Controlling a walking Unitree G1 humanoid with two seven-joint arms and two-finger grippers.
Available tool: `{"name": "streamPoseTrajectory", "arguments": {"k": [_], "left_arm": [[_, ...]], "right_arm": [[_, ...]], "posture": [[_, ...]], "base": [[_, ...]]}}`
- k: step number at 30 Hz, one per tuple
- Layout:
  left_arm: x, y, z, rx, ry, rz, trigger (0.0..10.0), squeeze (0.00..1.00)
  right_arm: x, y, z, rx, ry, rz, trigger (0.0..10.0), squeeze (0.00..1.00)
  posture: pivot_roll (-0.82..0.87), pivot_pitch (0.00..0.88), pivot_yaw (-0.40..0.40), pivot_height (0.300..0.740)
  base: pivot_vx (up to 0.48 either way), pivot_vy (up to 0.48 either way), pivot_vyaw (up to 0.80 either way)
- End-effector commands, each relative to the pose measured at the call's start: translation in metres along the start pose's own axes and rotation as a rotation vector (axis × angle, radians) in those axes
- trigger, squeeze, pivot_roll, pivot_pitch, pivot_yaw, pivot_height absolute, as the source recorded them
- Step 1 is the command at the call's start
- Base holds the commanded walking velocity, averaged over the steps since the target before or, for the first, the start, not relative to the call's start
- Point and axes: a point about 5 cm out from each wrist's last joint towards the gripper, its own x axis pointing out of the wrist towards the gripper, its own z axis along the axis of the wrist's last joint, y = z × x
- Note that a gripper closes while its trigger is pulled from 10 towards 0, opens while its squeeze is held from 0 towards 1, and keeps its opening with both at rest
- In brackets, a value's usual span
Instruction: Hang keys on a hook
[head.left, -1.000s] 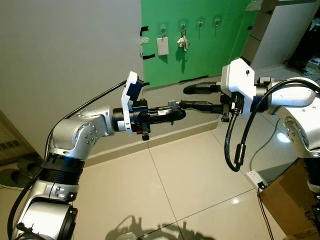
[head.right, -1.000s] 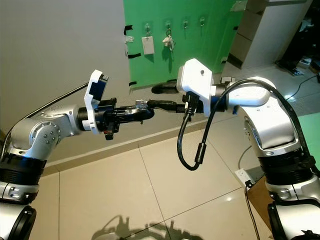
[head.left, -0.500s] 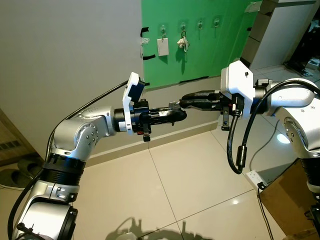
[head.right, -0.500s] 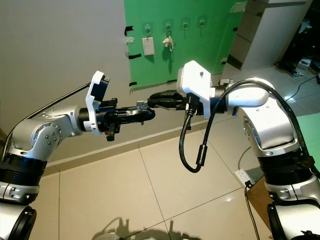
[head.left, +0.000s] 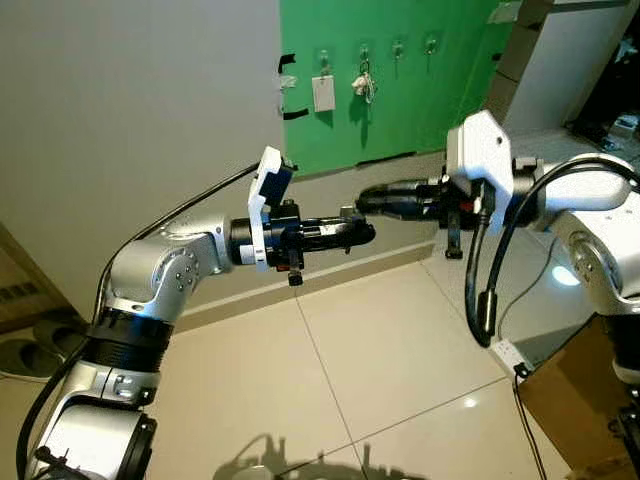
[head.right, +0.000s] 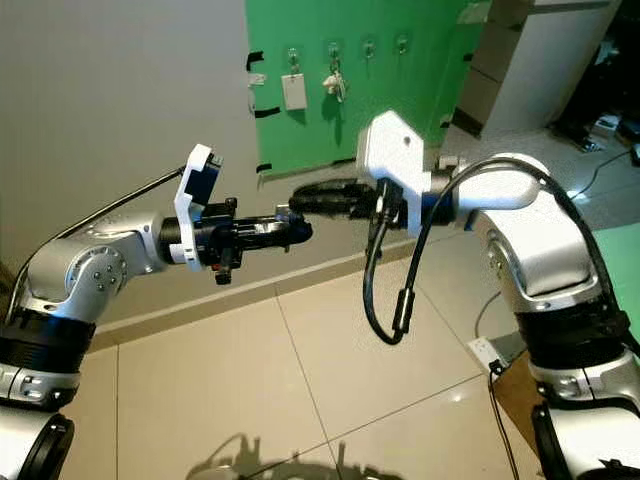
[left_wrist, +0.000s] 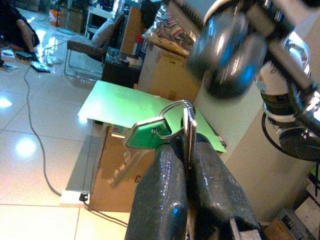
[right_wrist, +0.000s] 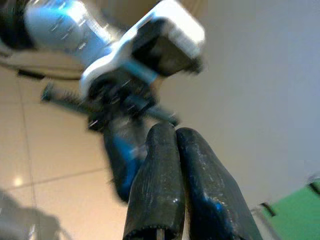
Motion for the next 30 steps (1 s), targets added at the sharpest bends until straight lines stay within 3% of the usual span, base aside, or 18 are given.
{"name": "streamPoseTrajectory", "arguments": {"k": [1,9,10,11,12,13,30], "left_arm": [[0.001,-0.003,0.001,0.03,0.008,-0.002,10.0,0.0],[0.001,-0.003,0.0,0.029,0.005,0.004,10.0,0.0],[0.002,-0.003,0.0,0.029,0.006,0.003,10.0,0.0],[0.002,-0.004,-0.001,0.03,0.009,0.002,10.0,0.0],[0.002,-0.004,-0.001,0.03,0.009,0.002,10.0,0.0],[0.002,-0.004,-0.002,0.034,0.016,0.002,10.0,0.0],[0.003,-0.006,-0.002,0.052,0.037,-0.015,10.0,0.0]], "right_arm": [[-0.007,-0.009,0.012,-0.026,-0.03,-0.053,0.0,0.01],[-0.016,-0.02,0.015,-0.051,-0.029,-0.154,0.0,0.0],[-0.015,-0.02,0.01,-0.063,0.014,-0.188,2.9,0.0],[-0.015,-0.016,0.005,-0.059,0.043,-0.169,9.6,0.67],[-0.015,-0.016,0.005,-0.059,0.043,-0.169,9.6,0.67],[-0.015,-0.004,-0.004,-0.037,0.091,-0.089,10.0,1.0],[-0.016,0.008,-0.01,-0.019,0.114,0.02,10.0,1.0]], "posture": [[-0.03,0.0,0.001,0.74],[-0.03,0.0,-0.001,0.74],[-0.03,0.0,0.0,0.74],[-0.03,0.0,0.0,0.74],[-0.03,0.0,0.0,0.74],[-0.03,0.0,0.002,0.74],[-0.03,0.0,0.003,0.74]], "base": [[0.0,0.0,0.0],[0.0,0.0,0.0],[0.0,0.0,0.0],[0.0,0.0,0.0],[0.0,0.0,0.0],[0.0,0.0,0.0],[0.0,0.0,0.0]]}}
